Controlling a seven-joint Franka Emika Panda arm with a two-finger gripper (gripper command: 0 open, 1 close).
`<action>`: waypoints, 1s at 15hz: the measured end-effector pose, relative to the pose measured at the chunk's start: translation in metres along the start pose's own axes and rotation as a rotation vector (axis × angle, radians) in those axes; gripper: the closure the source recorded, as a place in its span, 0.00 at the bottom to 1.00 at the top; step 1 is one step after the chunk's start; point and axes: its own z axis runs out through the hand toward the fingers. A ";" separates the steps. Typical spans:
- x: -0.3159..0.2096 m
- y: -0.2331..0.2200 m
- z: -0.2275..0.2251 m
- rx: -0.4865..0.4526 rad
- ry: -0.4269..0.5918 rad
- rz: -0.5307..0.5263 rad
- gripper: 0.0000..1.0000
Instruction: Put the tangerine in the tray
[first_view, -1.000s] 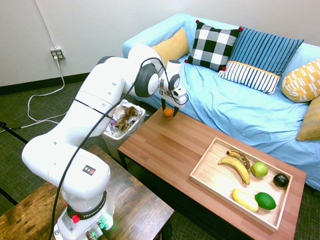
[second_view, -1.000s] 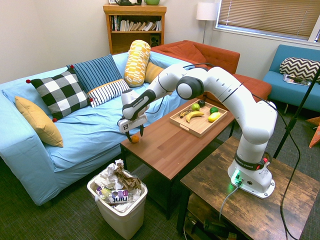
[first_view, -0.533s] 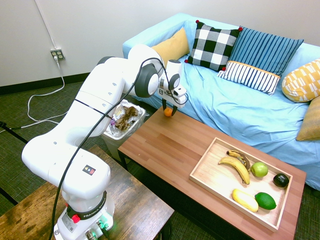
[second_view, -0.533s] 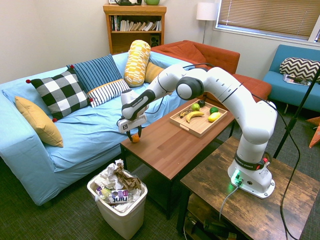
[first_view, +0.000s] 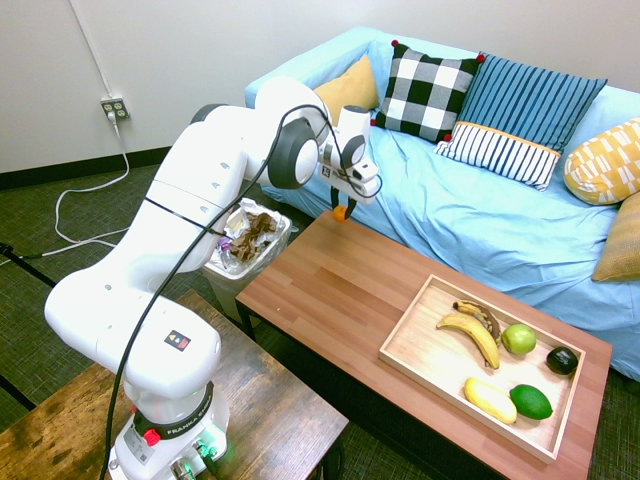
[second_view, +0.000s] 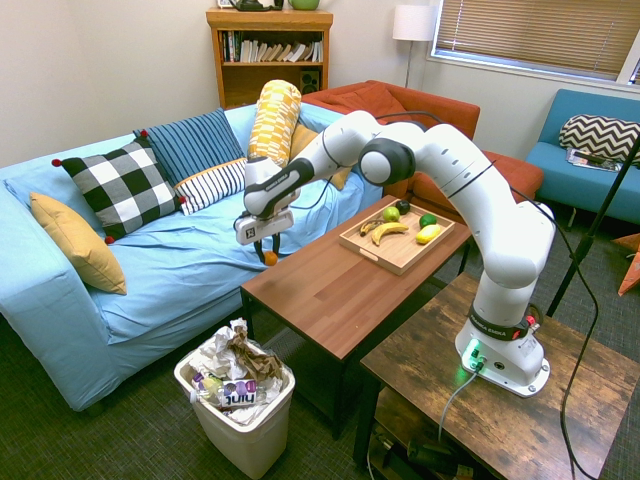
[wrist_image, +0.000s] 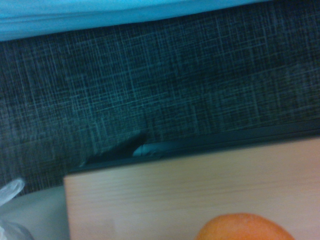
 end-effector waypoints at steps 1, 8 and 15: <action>0.022 0.020 -0.027 0.008 0.014 0.028 1.00; 0.170 0.265 -0.060 -0.037 0.058 0.329 1.00; 0.193 0.396 0.020 -0.093 0.037 0.511 1.00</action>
